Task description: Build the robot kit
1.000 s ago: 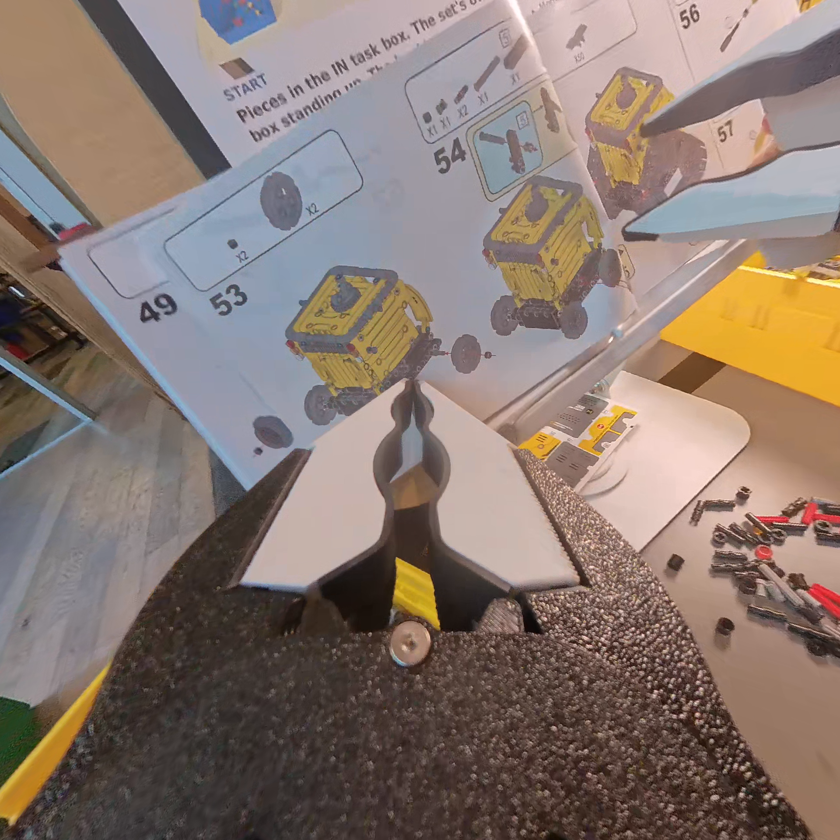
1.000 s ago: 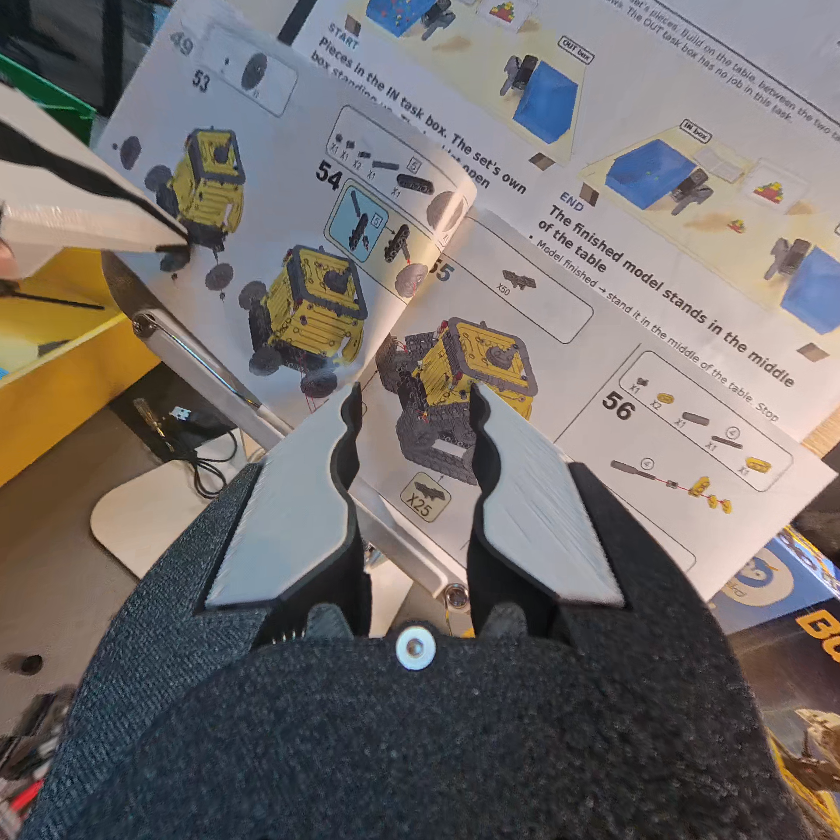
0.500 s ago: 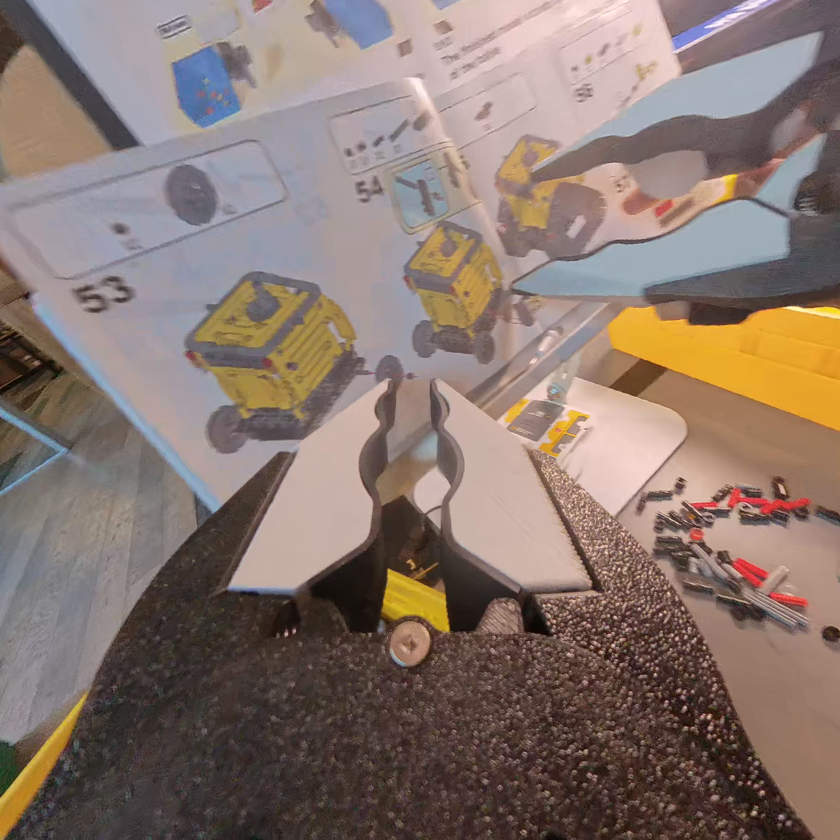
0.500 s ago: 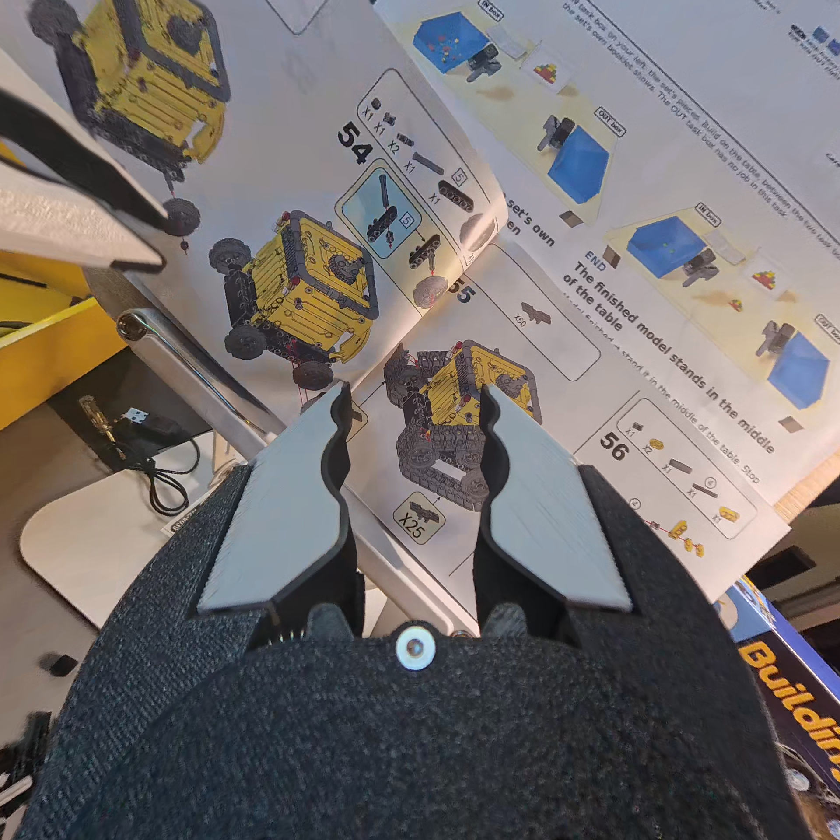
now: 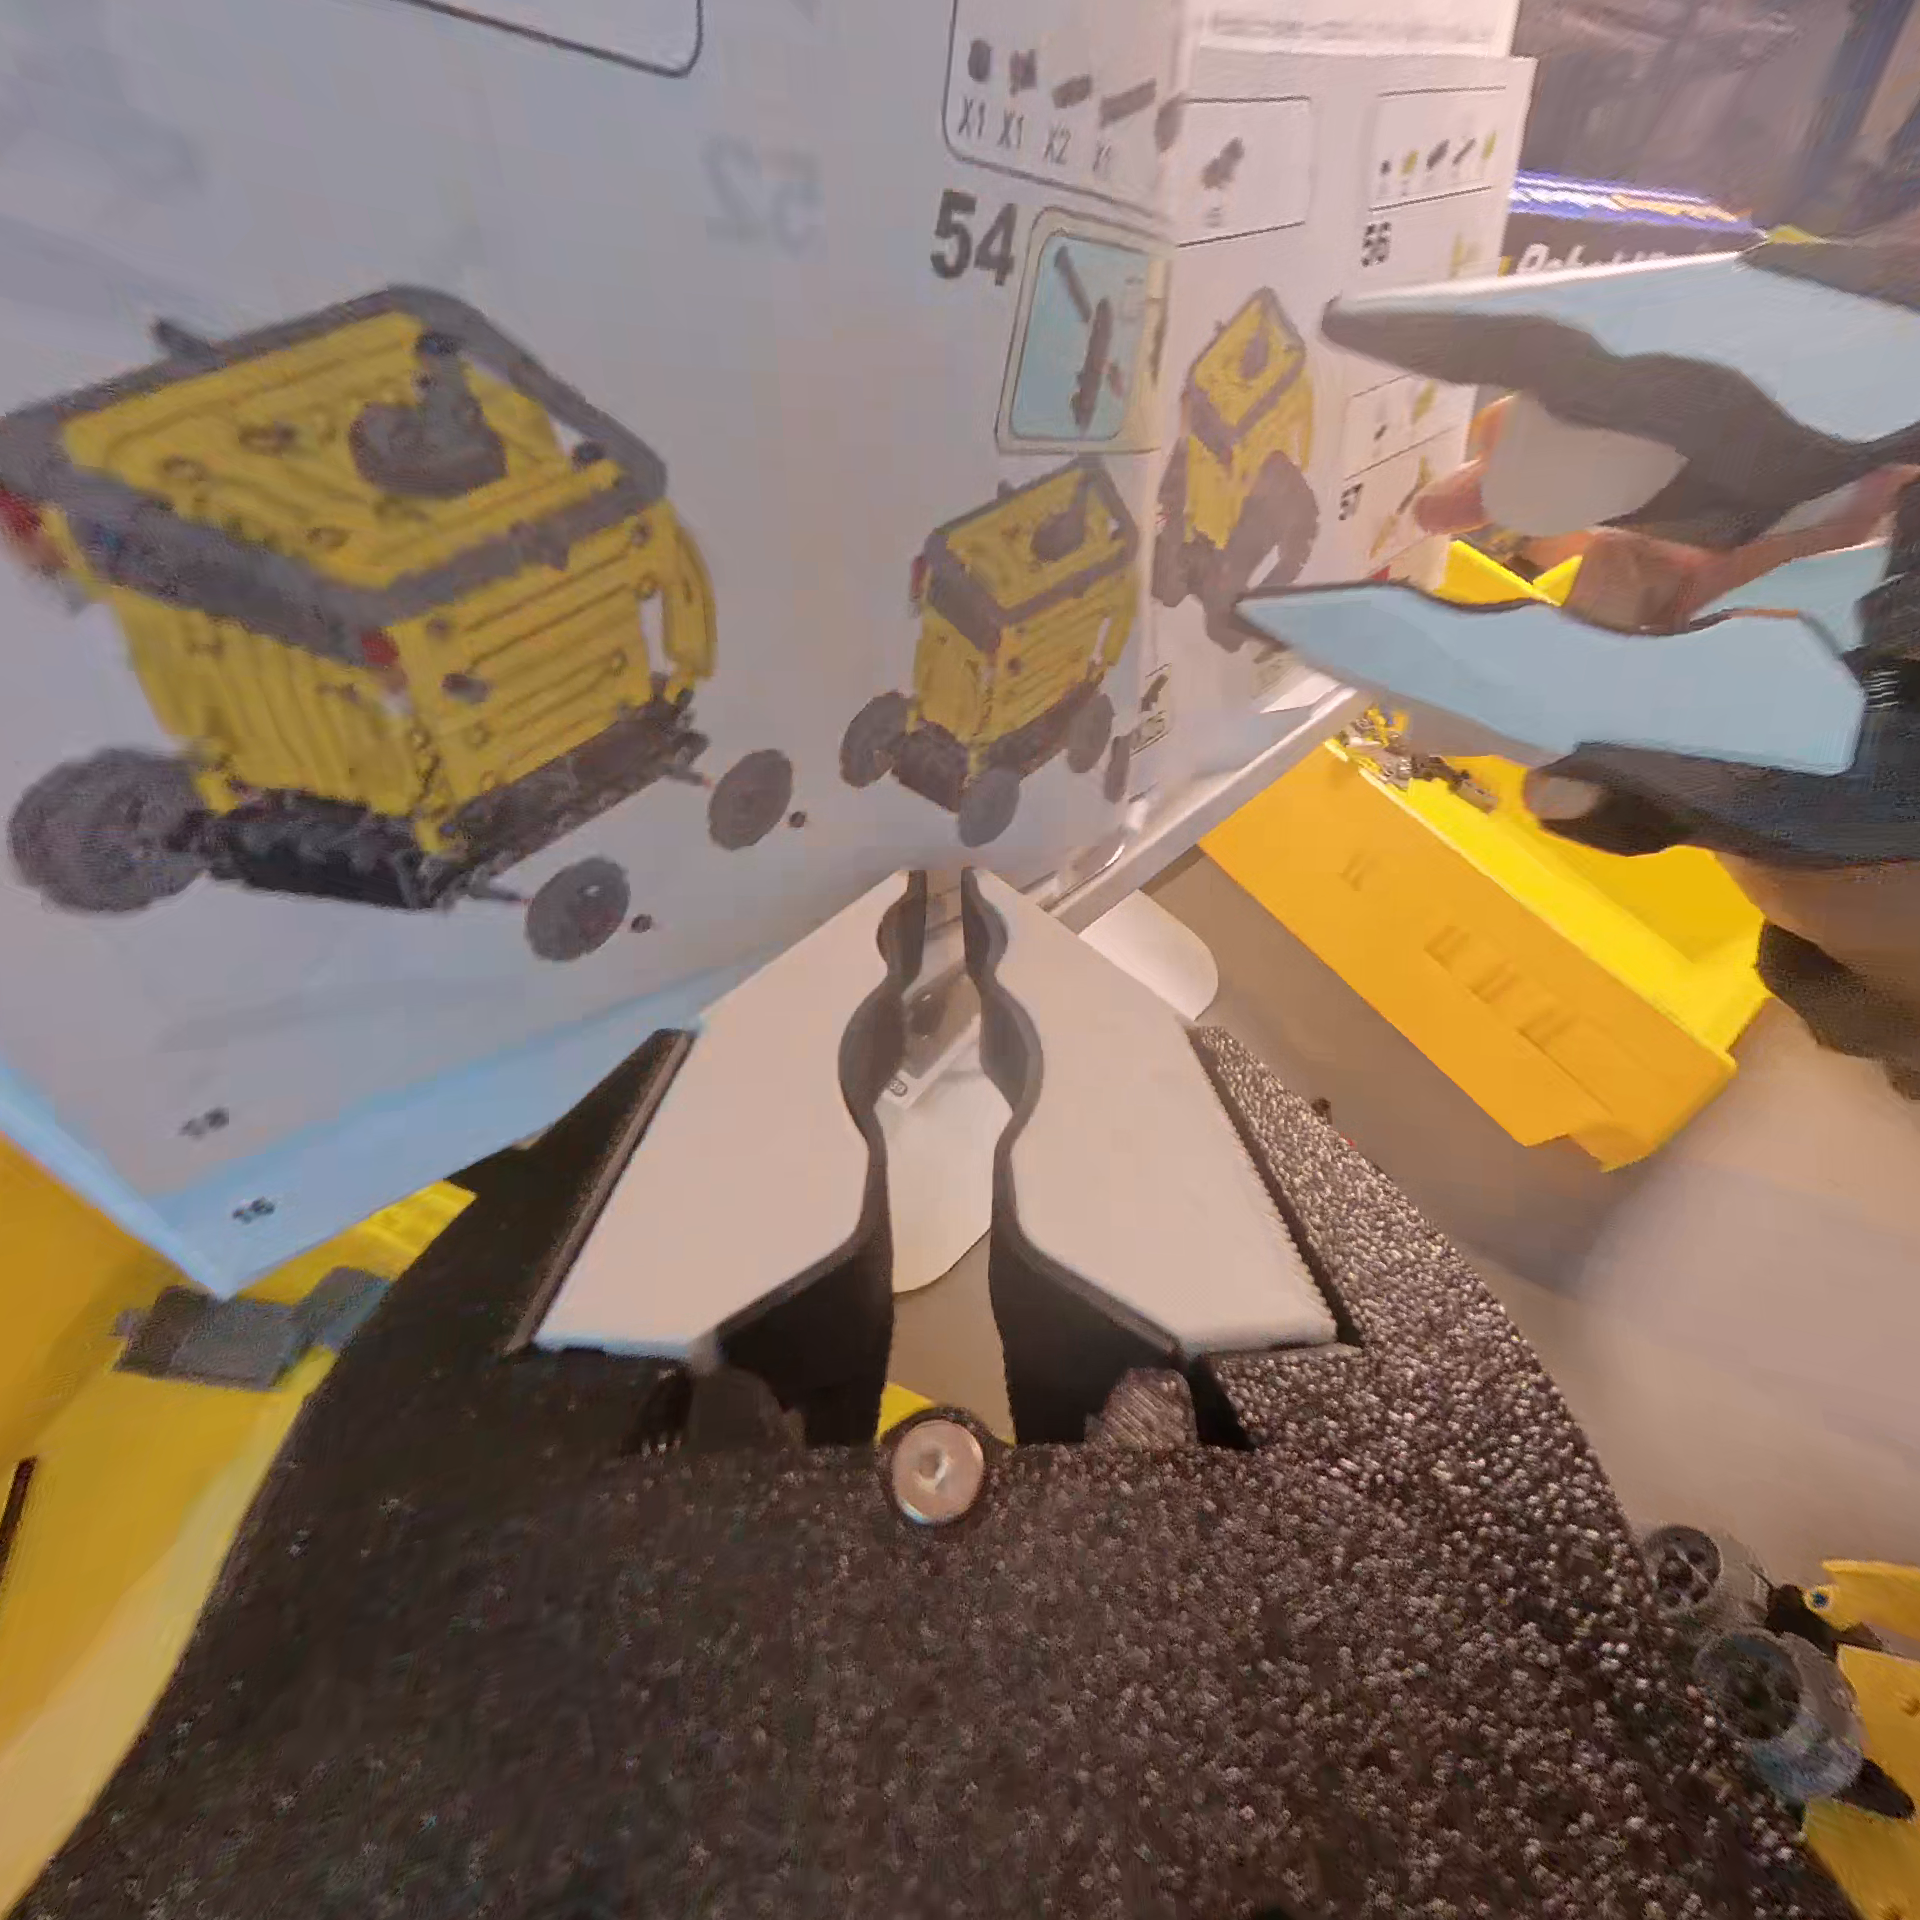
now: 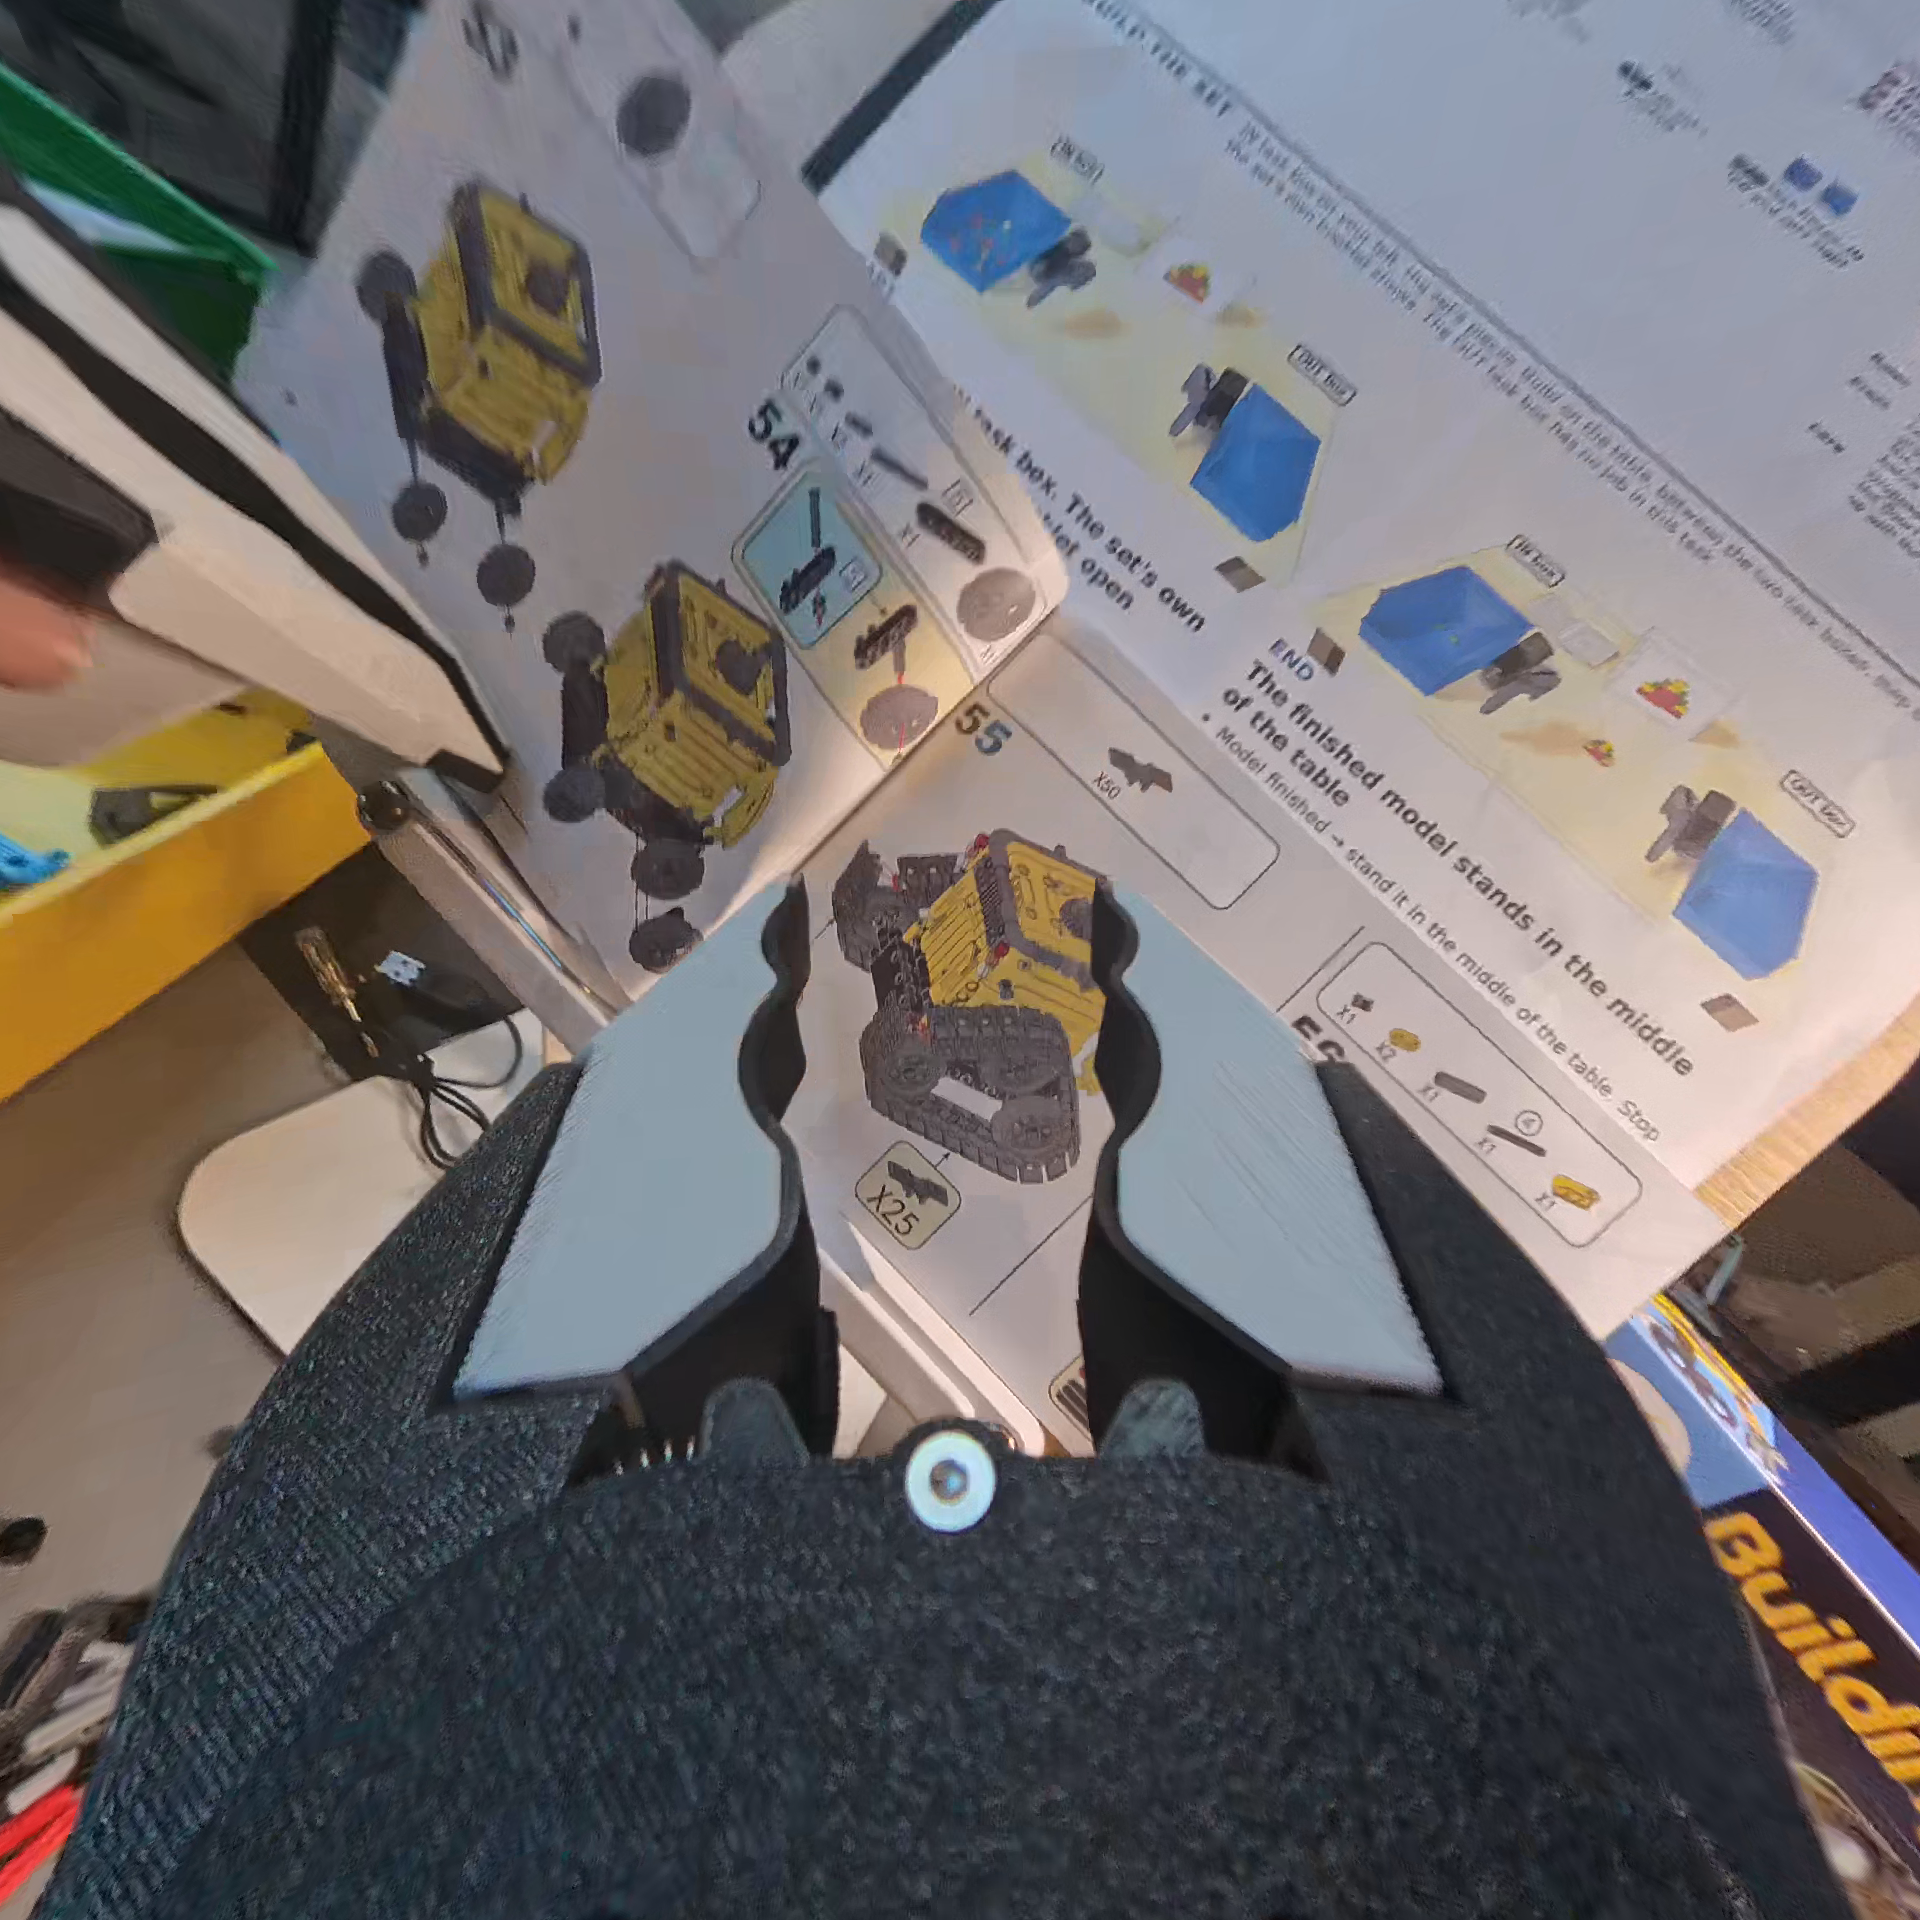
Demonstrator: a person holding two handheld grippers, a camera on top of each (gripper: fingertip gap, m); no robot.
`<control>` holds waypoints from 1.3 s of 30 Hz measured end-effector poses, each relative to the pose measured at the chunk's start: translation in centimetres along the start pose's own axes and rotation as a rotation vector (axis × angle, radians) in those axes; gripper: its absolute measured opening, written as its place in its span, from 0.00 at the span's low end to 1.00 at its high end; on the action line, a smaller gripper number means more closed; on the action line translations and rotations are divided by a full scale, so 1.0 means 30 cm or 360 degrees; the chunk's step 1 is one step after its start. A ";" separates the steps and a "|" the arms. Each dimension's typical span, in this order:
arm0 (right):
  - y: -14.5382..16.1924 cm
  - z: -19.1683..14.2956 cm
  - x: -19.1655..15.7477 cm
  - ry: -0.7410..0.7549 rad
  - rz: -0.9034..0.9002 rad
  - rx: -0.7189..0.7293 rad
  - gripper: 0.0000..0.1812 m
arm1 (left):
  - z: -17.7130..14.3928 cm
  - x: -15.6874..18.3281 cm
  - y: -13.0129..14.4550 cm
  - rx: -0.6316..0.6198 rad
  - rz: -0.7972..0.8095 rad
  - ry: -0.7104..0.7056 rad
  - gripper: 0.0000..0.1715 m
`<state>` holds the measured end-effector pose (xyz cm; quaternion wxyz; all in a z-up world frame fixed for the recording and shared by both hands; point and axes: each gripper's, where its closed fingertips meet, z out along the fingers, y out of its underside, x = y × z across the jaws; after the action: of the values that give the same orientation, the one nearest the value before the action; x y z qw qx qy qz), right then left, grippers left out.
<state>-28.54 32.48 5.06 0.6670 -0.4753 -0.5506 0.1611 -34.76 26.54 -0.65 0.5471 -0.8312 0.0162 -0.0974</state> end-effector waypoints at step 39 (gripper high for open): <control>0.086 0.020 0.071 0.0250 0.0124 -0.0154 0.37 | -0.071 -0.139 -0.102 0.0384 0.0313 -0.0459 0.00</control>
<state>-27.54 35.62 4.17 0.6777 -0.5391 -0.4850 0.1225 -39.47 26.41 2.36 0.6461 -0.7595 0.0071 0.0753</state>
